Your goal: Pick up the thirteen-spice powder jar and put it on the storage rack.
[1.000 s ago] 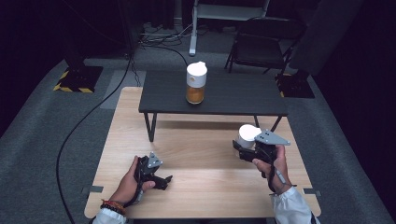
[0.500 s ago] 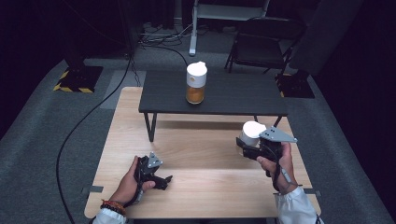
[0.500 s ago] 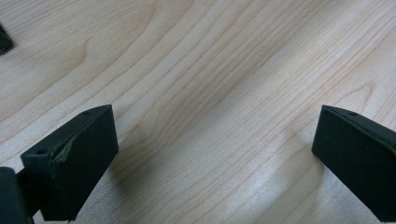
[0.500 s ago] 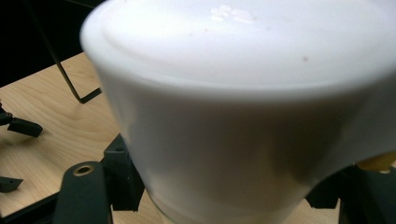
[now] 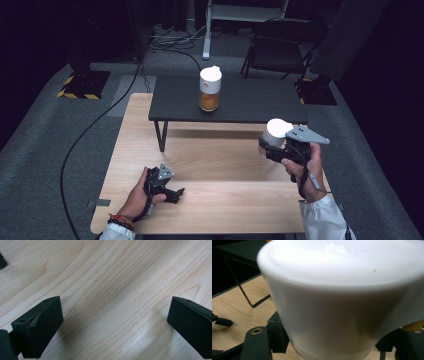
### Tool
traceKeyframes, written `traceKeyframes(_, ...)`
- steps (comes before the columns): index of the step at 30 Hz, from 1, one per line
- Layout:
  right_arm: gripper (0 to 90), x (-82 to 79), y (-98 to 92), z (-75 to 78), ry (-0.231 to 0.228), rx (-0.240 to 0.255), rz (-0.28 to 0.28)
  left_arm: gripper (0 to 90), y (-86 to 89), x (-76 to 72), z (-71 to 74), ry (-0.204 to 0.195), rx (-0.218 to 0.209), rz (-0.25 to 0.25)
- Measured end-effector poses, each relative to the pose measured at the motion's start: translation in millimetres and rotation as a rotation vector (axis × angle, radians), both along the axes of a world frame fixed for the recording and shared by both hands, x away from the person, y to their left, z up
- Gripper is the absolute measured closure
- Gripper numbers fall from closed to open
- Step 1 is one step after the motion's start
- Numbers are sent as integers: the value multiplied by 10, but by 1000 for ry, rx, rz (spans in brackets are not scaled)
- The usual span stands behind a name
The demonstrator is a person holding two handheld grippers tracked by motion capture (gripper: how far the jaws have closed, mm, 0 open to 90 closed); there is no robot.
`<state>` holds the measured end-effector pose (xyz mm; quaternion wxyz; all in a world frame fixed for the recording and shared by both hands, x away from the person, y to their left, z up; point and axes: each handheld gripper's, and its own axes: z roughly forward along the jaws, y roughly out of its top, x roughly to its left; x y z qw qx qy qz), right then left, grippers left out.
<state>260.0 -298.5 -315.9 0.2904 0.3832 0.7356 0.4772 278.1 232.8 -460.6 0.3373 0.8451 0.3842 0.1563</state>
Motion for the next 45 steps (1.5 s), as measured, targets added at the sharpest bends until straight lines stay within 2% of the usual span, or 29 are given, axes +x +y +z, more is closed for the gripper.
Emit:
traceKeyframes(8, 300, 2, 55, 146, -13, -14, -19, 0, 0, 0, 0, 0, 0, 0)
traceKeyframes(20, 300, 87, 135, 369, -29, -24, -49, 0, 0, 1, 0, 0, 0, 0)
traceKeyframes(30, 300, 269, 253, 560, -33, -37, -76, 0, 2, 0, -2, -1, -1, -1)
traceKeyframes(40, 300, 527, 372, 594, -40, -29, -99, 0, 1, 0, -1, 0, -1, 0)
traceKeyframes(45, 300, 641, 429, 616, -38, -19, -133, 0, 0, 0, 1, 1, 0, 1)
